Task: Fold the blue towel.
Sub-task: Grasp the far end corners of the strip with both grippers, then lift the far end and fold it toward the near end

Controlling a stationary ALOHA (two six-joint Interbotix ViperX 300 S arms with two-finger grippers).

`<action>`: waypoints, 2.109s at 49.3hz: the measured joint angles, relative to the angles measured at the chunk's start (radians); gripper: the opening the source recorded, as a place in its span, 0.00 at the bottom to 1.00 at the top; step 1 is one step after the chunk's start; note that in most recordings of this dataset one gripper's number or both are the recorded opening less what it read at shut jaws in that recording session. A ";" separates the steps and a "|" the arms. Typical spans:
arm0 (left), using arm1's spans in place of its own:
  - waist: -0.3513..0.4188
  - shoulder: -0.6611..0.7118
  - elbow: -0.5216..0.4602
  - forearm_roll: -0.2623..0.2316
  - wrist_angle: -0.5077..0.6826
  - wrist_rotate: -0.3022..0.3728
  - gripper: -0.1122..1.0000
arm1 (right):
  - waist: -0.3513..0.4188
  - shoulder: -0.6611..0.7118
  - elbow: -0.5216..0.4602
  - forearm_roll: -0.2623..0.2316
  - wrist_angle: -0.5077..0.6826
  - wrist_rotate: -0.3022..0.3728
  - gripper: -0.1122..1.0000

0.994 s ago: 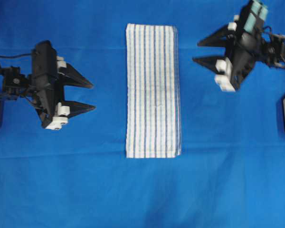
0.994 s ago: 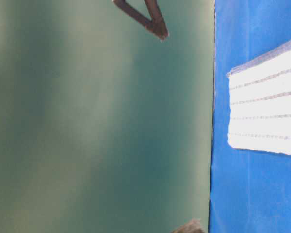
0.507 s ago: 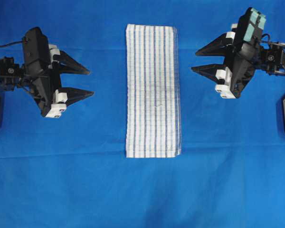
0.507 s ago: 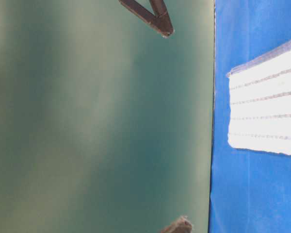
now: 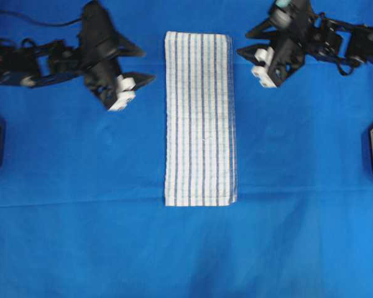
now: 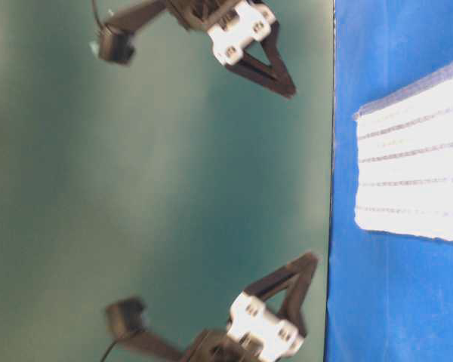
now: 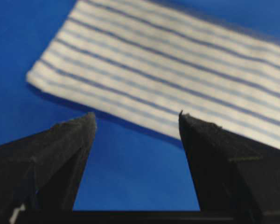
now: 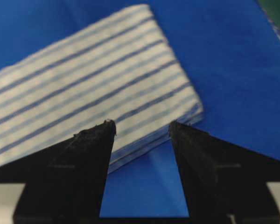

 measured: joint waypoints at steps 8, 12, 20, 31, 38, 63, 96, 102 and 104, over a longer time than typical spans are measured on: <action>0.060 0.127 -0.084 0.000 -0.044 0.017 0.70 | -0.037 0.101 -0.051 -0.009 -0.005 -0.002 0.63; 0.081 0.179 -0.112 -0.002 -0.074 0.020 0.70 | -0.043 0.143 -0.067 -0.011 -0.011 -0.003 0.63; 0.107 0.281 -0.160 -0.002 -0.110 0.018 0.70 | -0.052 0.209 -0.087 -0.012 -0.034 -0.008 0.63; 0.110 0.354 -0.212 0.000 -0.118 0.020 0.70 | -0.075 0.282 -0.094 -0.012 -0.072 -0.006 0.63; 0.115 0.379 -0.233 0.000 -0.118 0.020 0.70 | -0.081 0.305 -0.095 -0.012 -0.094 -0.006 0.63; 0.132 0.420 -0.249 -0.002 -0.123 0.023 0.62 | -0.094 0.354 -0.118 -0.011 -0.135 -0.008 0.55; 0.135 0.426 -0.255 0.000 -0.117 0.075 0.14 | -0.095 0.354 -0.121 -0.011 -0.117 -0.035 0.16; 0.135 0.413 -0.256 0.000 -0.114 0.092 0.14 | -0.098 0.331 -0.118 -0.011 -0.115 -0.032 0.16; 0.133 0.405 -0.256 0.000 -0.114 0.098 0.14 | -0.098 0.318 -0.117 -0.011 -0.114 -0.029 0.16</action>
